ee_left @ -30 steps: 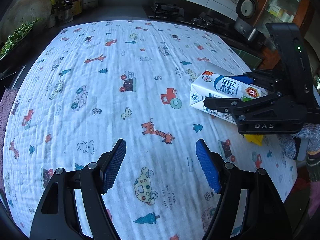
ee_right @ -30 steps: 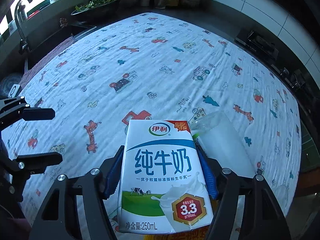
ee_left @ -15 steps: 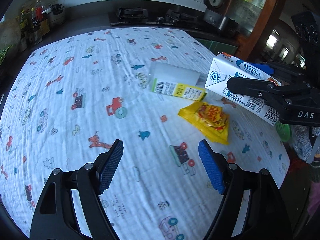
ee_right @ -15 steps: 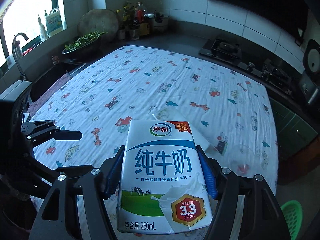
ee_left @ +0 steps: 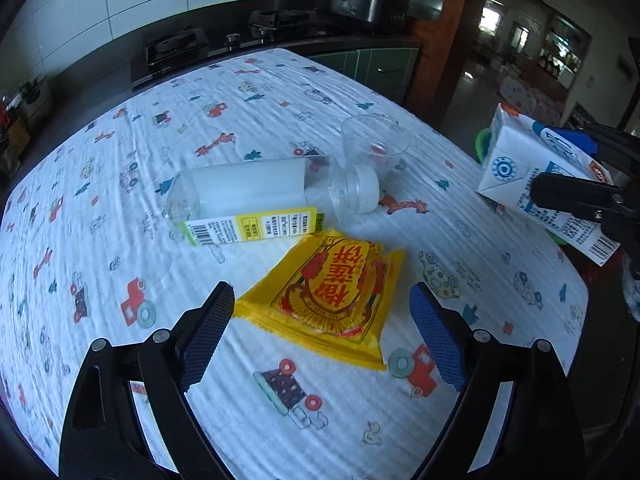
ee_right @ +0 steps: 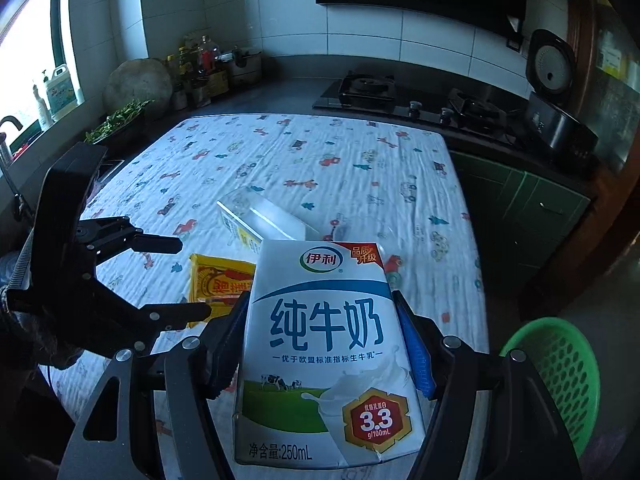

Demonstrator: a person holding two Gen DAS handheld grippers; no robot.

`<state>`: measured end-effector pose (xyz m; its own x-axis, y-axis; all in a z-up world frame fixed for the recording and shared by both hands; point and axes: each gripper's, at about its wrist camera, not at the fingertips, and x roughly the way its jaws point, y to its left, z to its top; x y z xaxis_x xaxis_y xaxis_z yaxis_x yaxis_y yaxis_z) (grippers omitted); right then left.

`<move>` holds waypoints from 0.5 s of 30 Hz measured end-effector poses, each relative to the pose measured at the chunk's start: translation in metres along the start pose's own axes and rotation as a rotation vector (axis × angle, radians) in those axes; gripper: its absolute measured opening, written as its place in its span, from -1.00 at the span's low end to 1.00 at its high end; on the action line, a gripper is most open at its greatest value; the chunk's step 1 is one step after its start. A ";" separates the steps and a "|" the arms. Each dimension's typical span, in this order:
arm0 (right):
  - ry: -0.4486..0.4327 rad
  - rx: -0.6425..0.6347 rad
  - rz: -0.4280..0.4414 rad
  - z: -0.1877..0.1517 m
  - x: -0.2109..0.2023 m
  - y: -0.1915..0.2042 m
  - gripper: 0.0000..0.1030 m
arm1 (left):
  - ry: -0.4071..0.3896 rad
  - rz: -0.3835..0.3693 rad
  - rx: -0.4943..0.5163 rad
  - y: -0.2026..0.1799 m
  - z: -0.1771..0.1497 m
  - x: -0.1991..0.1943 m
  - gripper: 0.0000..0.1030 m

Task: Collect trash
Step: 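Lift the milk carton with right tool while left tool grasps the yellow snack bag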

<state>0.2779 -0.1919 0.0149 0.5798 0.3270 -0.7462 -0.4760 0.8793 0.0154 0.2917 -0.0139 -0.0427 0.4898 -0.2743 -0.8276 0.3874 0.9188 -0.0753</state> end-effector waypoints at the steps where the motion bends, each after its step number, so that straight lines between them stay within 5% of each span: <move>1: 0.000 0.008 -0.006 -0.003 -0.002 -0.004 0.27 | 0.012 0.000 0.018 -0.001 0.003 0.004 0.71; 12: 0.012 0.076 -0.035 -0.028 -0.010 -0.030 0.27 | 0.105 -0.015 0.060 -0.005 0.005 0.037 0.65; 15: 0.018 0.086 -0.034 -0.033 -0.008 -0.033 0.27 | 0.117 -0.013 0.069 -0.008 0.003 0.040 0.50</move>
<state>0.2672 -0.2351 -0.0011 0.5824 0.2909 -0.7591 -0.3973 0.9165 0.0464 0.3102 -0.0329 -0.0735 0.3919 -0.2472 -0.8862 0.4476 0.8928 -0.0511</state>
